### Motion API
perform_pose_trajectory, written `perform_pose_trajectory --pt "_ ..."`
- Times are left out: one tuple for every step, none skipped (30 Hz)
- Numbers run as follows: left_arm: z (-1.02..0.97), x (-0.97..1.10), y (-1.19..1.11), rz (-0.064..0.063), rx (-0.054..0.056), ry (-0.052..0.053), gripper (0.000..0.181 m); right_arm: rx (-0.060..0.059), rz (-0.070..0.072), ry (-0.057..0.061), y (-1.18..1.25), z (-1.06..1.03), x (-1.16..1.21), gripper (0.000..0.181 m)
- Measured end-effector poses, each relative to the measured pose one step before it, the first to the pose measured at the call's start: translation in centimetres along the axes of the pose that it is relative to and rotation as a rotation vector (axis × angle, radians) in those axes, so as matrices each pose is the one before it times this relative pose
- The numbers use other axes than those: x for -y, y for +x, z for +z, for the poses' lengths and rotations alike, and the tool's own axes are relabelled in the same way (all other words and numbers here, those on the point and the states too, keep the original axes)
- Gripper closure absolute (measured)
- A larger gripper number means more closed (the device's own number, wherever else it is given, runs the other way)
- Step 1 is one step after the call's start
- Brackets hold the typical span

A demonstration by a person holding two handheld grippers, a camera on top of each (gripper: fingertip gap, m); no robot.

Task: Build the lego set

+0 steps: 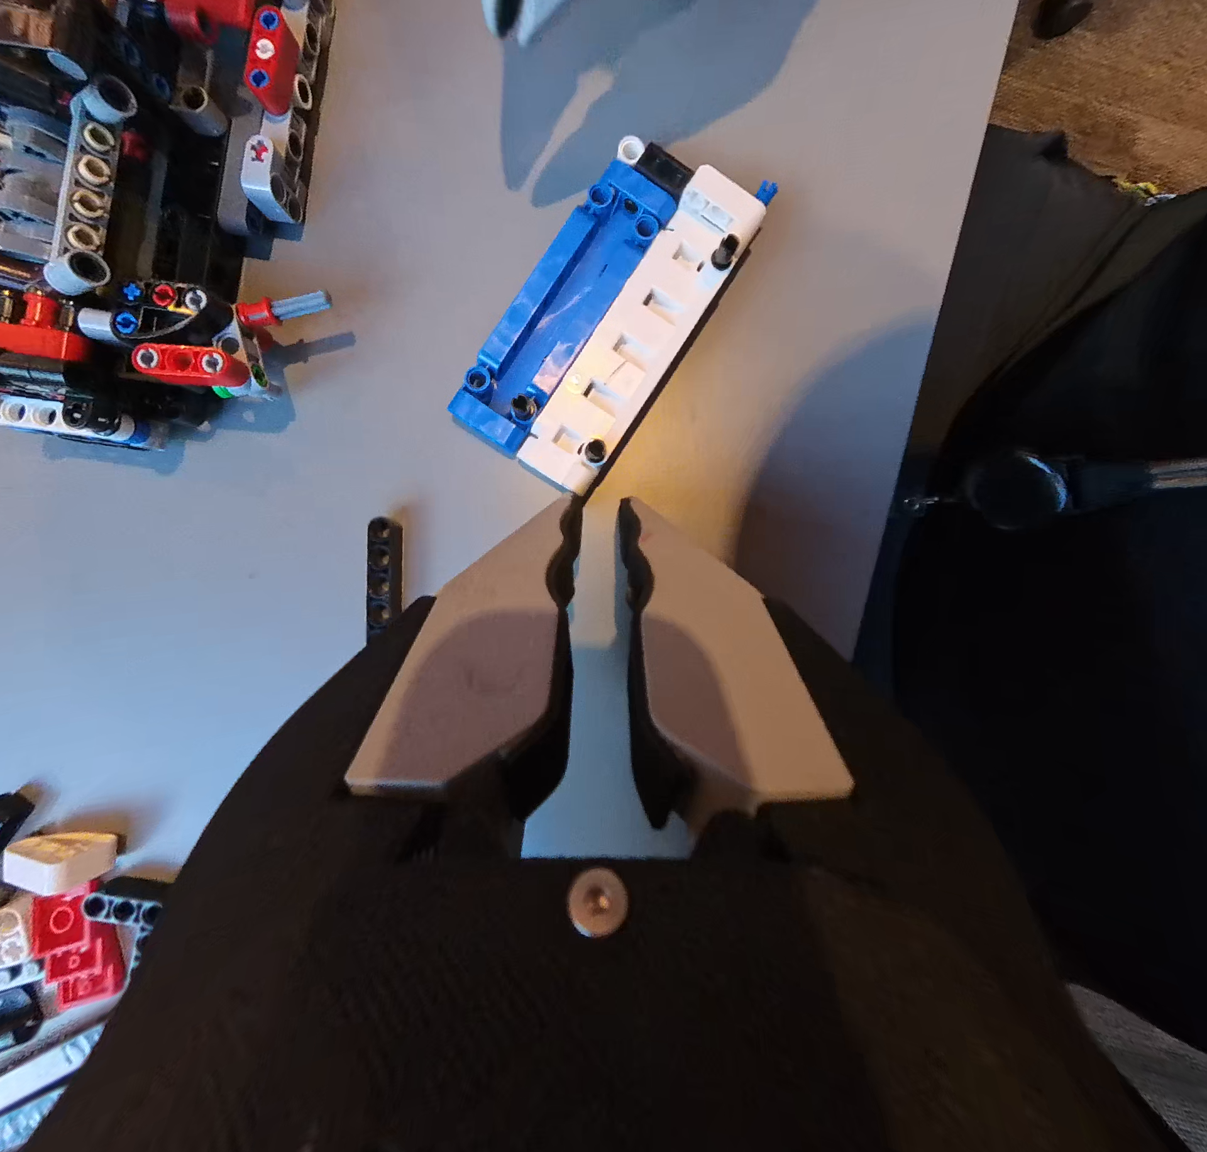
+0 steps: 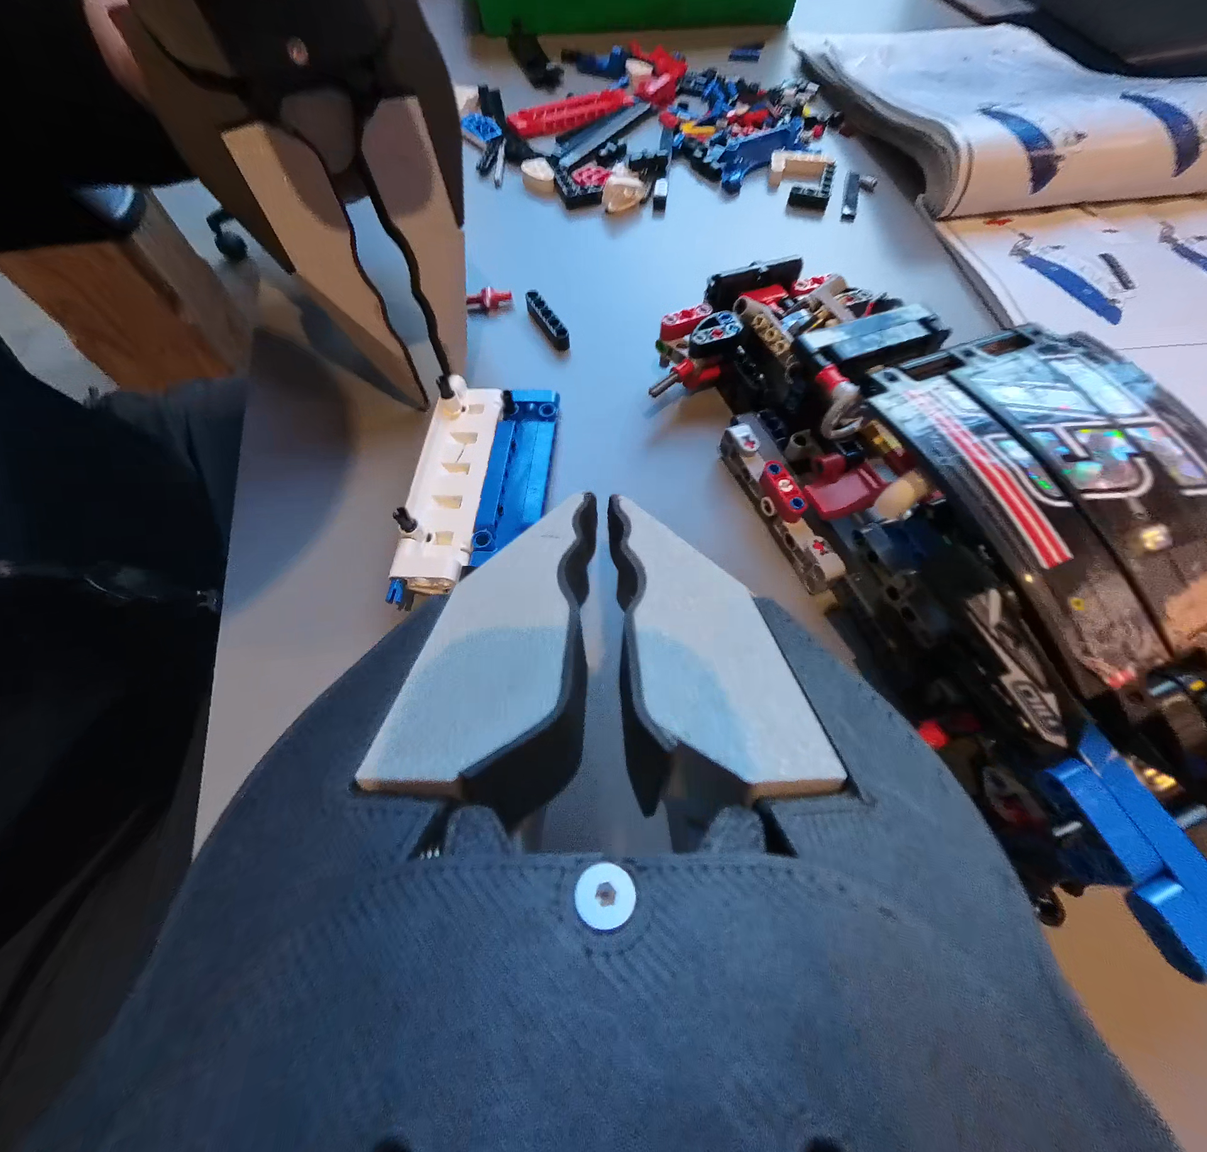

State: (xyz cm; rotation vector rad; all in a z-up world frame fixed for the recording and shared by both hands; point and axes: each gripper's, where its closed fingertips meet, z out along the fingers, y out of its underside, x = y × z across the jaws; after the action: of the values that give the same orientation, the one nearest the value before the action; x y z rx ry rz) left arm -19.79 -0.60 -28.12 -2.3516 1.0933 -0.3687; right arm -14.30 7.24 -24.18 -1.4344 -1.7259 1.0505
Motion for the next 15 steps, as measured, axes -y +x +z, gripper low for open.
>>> perform_pose_trajectory --pt "0.069 0.110 -0.088 -0.0004 0.0011 0.0010 0.173 0.0045 -0.0103 -0.0204 -0.157 0.210 -0.233 0.180" --pt "0.071 0.099 -0.100 0.0007 0.0032 0.0026 0.173 0.0033 -0.0084 -0.0159 -0.124 0.169 -0.169 0.180" --pt "0.061 0.105 -0.037 -0.0002 0.0002 0.0034 0.173 0.0043 -0.0075 -0.0121 -0.134 0.140 -0.119 0.180" --pt "0.056 0.078 -0.051 -0.0017 0.0001 0.0029 0.173 0.0070 -0.0066 -0.0109 -0.154 0.123 -0.126 0.181" --pt "0.044 0.059 -0.104 -0.0028 0.0025 0.0025 0.175 0.0103 -0.0051 -0.0114 -0.184 0.102 -0.152 0.181" --pt "0.044 0.061 -0.150 -0.0046 0.0026 0.0020 0.177 0.0161 -0.0042 -0.0135 -0.257 0.104 -0.192 0.181" --pt "0.062 0.107 -0.125 -0.0057 0.0007 0.0028 0.177 0.0203 -0.0032 -0.0180 -0.298 0.091 -0.274 0.181" --pt "0.086 0.123 -0.170 -0.0056 0.0031 0.0023 0.177 0.0190 -0.0016 -0.0229 -0.267 0.069 -0.365 0.181" --pt "0.093 0.144 -0.208 -0.0021 0.0065 0.0011 0.177 0.0174 -0.0013 -0.0233 -0.234 0.043 -0.408 0.181" --pt "0.124 0.166 -0.158 0.0029 0.0049 0.0009 0.177 0.0230 -0.0052 -0.0185 -0.333 0.019 -0.369 0.181" --pt "0.128 0.187 -0.149 0.0053 0.0045 0.0006 0.177 0.0260 -0.0102 -0.0126 -0.435 -0.020 -0.278 0.181" --pt "0.152 0.192 -0.160 0.0069 0.0049 0.0022 0.177 0.0211 -0.0128 -0.0038 -0.383 -0.023 -0.110 0.181" --pt "0.161 0.231 -0.159 0.0073 0.0016 0.0048 0.177 0.0217 -0.0146 0.0023 -0.417 -0.036 0.004 0.181" --pt "0.176 0.238 -0.202 0.0031 0.0017 0.0061 0.177 0.0280 -0.0148 -0.0016 -0.529 0.016 -0.040 0.181" --pt "0.171 0.237 -0.264 -0.0016 0.0032 0.0044 0.176 0.0285 -0.0133 -0.0038 -0.533 0.034 -0.057 0.181"
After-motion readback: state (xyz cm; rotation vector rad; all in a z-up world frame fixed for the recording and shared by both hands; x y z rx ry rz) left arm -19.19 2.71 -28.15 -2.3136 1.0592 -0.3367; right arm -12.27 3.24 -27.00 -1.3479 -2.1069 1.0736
